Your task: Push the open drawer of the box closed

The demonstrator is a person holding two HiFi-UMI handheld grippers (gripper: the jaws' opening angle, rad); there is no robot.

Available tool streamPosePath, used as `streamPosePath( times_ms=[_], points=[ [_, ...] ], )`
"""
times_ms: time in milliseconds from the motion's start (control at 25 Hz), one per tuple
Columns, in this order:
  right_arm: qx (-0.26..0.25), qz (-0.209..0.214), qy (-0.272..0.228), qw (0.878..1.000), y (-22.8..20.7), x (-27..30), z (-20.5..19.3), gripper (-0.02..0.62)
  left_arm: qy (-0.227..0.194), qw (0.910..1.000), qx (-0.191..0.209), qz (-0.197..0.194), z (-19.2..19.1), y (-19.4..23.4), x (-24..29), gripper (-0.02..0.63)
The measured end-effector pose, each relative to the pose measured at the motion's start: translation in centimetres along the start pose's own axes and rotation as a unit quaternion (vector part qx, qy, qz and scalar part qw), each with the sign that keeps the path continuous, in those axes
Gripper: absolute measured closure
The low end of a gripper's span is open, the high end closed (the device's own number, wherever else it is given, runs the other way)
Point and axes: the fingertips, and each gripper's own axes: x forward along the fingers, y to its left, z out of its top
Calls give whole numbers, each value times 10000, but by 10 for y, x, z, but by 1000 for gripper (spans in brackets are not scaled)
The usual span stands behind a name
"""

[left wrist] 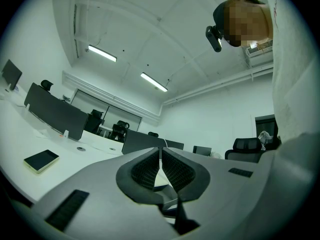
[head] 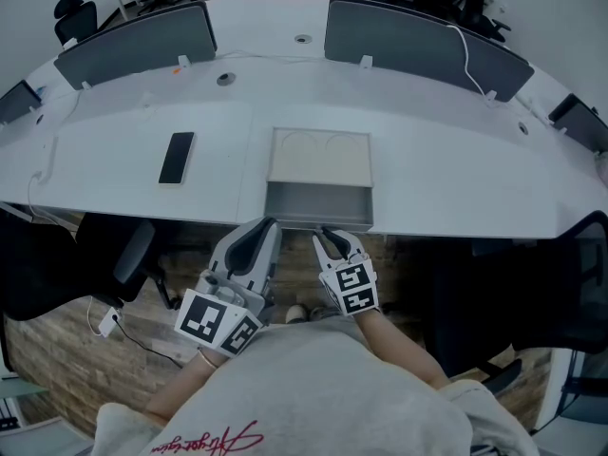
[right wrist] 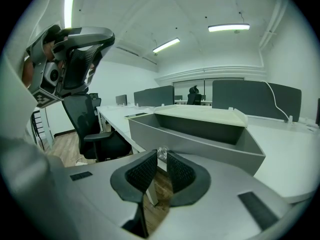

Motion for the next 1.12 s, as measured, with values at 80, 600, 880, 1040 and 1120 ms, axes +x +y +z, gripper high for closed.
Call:
streamPosePath(
  times_ms=[80, 600, 880, 1040, 1120],
  points=[
    [8, -5, -1, 10000, -2, 2, 1, 526, -11, 10000, 12, 16, 0, 2, 0, 575],
    [42, -29, 10, 10000, -8, 9, 4, 526, -30, 9999, 94, 55, 3, 8, 2, 575],
    [84, -16, 5, 10000, -10, 11, 6, 526, -16, 10000, -6, 76, 1, 11, 4, 575],
    [107, 22, 38, 9999, -11, 12, 5, 526, -37, 9999, -17, 102, 2, 11, 5, 575],
    [101, 36, 47, 9999, -12, 12, 6, 526, -50, 9999, -3, 96, 3, 10, 6, 575]
  ],
)
